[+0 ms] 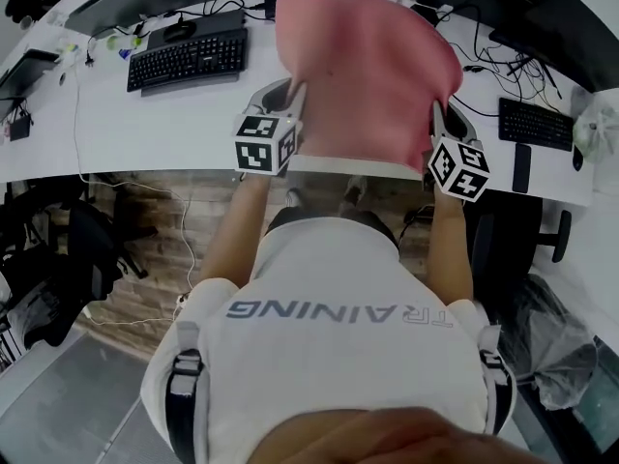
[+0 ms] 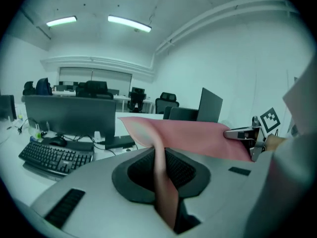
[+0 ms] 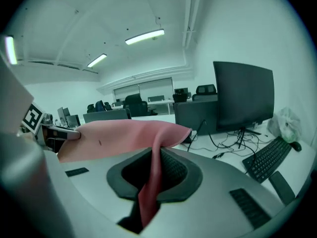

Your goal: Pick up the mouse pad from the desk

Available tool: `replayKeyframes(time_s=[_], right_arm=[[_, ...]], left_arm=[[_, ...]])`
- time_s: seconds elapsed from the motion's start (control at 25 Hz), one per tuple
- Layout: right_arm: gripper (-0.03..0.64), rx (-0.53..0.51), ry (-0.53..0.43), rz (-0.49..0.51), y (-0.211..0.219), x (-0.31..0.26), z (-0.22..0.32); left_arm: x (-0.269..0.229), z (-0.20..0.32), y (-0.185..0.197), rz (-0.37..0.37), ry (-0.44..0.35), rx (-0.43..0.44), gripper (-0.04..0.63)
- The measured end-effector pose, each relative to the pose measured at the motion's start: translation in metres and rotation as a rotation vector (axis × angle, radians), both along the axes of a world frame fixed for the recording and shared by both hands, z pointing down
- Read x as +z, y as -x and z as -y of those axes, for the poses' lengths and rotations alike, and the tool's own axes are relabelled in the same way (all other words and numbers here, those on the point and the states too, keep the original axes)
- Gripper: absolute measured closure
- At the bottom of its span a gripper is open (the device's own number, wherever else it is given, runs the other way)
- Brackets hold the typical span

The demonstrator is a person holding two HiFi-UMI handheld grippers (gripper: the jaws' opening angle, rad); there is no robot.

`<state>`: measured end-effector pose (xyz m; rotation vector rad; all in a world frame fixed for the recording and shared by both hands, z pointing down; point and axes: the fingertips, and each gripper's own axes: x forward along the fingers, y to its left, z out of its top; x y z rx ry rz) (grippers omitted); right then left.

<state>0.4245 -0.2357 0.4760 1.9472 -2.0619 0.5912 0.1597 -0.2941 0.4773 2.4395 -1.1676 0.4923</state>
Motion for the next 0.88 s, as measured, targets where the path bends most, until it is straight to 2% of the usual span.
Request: replayKeyframes(time_s=[0.32,0.56,0.72,0.88], right_arm=[[0.560,-0.030,-0.262,-0.053,0.018,-0.132,-0.004],[0.560,-0.053,-0.457,-0.091,0.034,-0.218,-0.013],[0.560,-0.058,-0.570,-0.141,0.046,-0.264,-0.024],[0.560,-0.058,-0.634,-0.163,0.053,-0.287,-0.032]], left_arm=[[-0.125,-0.002,0.015,-0.114,-0.230,-0.028,0.515],[-0.209,-0.011,0.037,-0.158,-0.430,-0.069,0.515],[-0.248,-0.021,0.051,-0.203,-0.513,-0.090,0.515],[-0.267,-0.027,0.060,-0.223,-0.556,-0.098,0.515]])
